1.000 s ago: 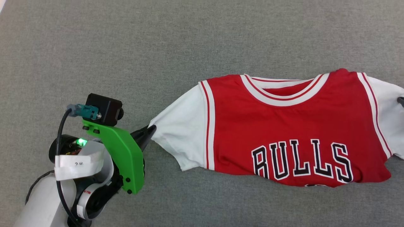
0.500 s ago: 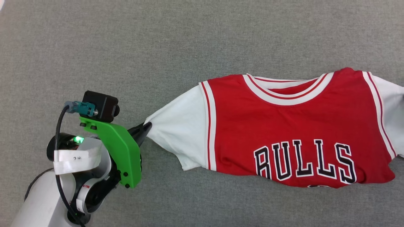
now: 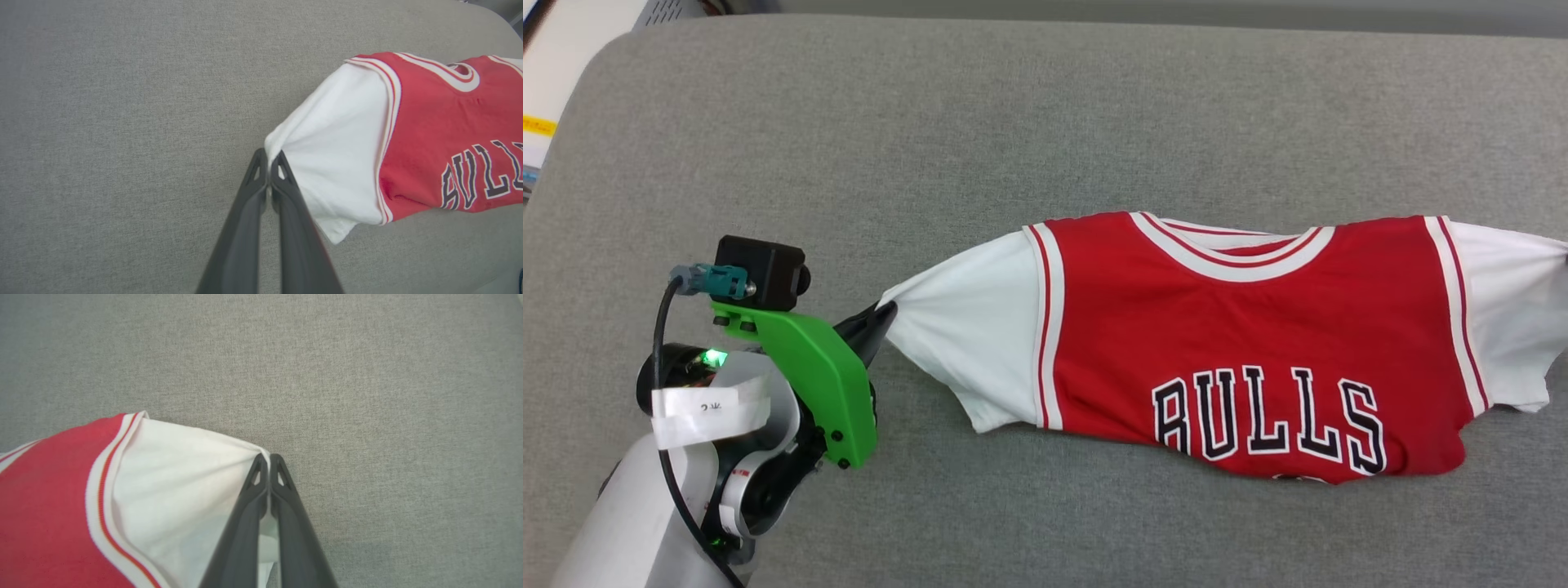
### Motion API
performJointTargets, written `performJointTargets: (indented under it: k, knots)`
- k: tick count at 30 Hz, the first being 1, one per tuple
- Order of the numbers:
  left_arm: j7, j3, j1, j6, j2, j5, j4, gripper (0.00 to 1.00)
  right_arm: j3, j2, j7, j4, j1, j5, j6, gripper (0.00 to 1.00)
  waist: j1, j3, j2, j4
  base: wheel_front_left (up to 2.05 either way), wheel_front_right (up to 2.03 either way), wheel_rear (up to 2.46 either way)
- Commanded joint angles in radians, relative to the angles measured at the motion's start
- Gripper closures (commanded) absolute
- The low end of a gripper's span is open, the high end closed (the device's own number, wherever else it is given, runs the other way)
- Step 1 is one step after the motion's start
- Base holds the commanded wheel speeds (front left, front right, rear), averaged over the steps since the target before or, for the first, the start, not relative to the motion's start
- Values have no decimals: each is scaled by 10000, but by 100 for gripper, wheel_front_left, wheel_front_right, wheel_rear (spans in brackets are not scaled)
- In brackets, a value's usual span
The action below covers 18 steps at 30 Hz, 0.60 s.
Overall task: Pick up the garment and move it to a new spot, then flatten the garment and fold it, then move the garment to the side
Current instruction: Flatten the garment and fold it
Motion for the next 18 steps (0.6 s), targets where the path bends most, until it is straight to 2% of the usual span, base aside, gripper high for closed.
performJointTargets:
  k: [1,9,18]
  knots:
    - [-149,111,-207,-50,12,88,64,100,-17,-115,-150,-115,98,150,2,100,0,-631,0,-173,0,0,0]
    - [-975,478,-452,-47,-73,189,155,100,-19,-563,-566,-1044,73,738,2,100,0,-1624,0,-338,0,0,0]
    - [-1851,1069,-1040,179,-74,464,-232,100,-39,-833,-904,-2324,-113,1180,2,100,0,-2335,0,-467,0,0,0]
